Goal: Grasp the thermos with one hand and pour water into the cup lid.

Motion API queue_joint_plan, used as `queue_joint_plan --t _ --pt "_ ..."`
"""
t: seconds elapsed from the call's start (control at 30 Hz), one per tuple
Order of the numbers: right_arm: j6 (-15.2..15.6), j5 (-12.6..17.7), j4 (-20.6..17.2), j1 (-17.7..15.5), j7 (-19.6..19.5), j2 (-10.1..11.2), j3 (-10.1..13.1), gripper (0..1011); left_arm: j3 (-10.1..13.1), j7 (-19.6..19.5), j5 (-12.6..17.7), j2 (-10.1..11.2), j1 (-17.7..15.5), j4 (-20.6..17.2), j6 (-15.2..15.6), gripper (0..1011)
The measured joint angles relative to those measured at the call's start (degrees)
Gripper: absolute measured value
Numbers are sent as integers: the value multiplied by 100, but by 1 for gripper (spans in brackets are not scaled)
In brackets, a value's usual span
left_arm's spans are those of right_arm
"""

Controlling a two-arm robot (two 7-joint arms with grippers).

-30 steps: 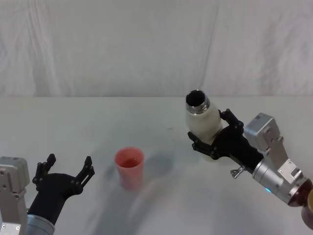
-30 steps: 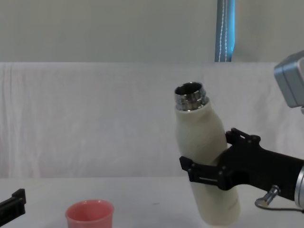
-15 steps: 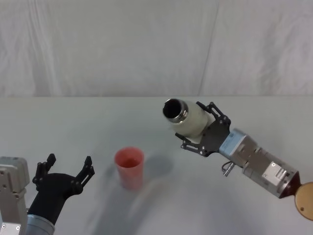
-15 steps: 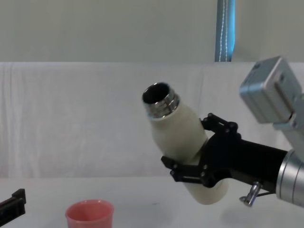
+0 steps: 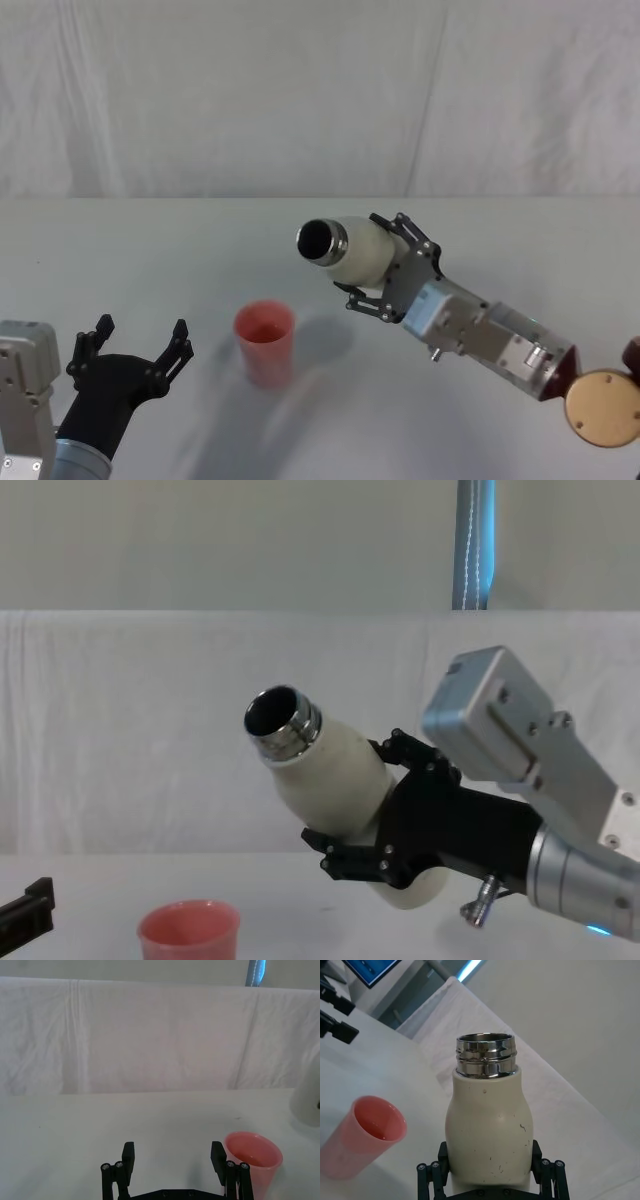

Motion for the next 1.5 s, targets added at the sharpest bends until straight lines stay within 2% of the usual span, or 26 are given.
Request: queue_joint_plan --t 0.17,0.4,0.53,0.93,1.5 --pt "54 -285 136 100 -165 -58 -94 960 0 0 0 0 0 0 0 1001" --pt "-12 -948 369 284 -503 -55 -345 960 0 0 0 0 0 0 0 1001" --pt "-19 -1172 432 345 -622 -46 -446 960 0 0 0 0 0 0 0 1001" --pt "222 -1379 491 423 -757 -91 -541 960 0 0 0 0 0 0 0 1001" --pt "236 -1858 943 768 -1091 -216 -791 960 0 0 0 0 0 0 0 1001"
